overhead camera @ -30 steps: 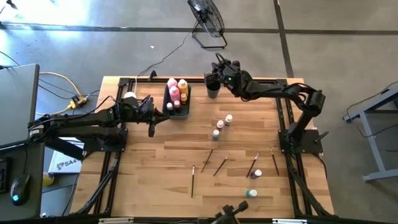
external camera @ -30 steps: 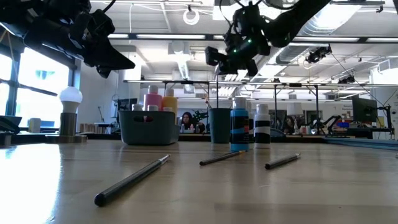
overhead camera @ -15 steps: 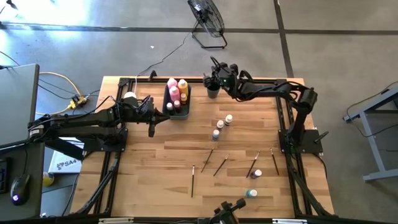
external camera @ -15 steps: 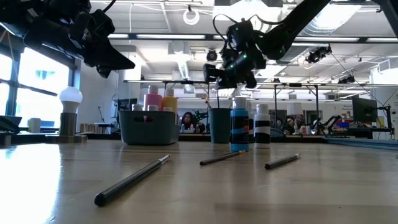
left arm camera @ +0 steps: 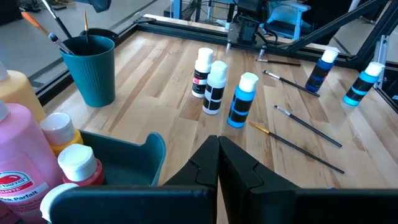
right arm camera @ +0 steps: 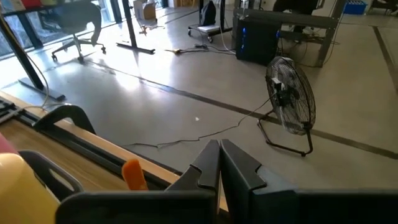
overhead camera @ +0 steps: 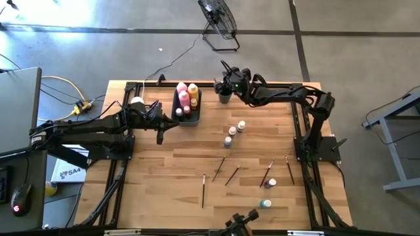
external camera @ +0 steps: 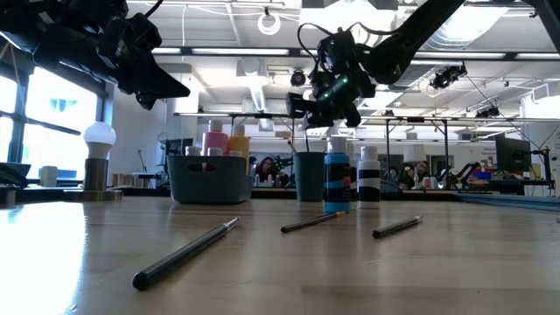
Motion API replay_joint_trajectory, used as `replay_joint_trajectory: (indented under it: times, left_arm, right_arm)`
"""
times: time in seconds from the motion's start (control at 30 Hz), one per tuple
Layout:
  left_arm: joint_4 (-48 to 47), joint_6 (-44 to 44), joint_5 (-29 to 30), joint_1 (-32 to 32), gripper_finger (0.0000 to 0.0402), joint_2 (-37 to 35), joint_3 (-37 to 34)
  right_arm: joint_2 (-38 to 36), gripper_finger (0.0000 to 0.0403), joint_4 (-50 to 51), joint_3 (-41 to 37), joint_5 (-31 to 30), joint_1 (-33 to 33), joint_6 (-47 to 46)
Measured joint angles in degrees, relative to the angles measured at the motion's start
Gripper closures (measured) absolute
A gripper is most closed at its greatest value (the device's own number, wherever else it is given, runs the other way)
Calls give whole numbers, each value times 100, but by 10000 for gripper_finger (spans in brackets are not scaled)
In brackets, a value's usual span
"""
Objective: Pick & Place Paint Supplies
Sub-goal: Put the silver paint brush into the green cup
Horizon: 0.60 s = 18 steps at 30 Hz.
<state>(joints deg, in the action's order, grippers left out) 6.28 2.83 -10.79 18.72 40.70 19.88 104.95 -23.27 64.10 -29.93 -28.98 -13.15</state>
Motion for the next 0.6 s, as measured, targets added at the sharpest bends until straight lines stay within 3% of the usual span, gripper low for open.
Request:
replay_joint_trajectory:
  times: [0.2,0.6]
  left_arm:
    - [-4,0,0,0,398,1,0]
    - [-26,0,-2,2,398,1,0]
  right_arm:
    - [-3,386,-45,0,35,47,-32]
    - [-431,280,-9,0,46,191,166]
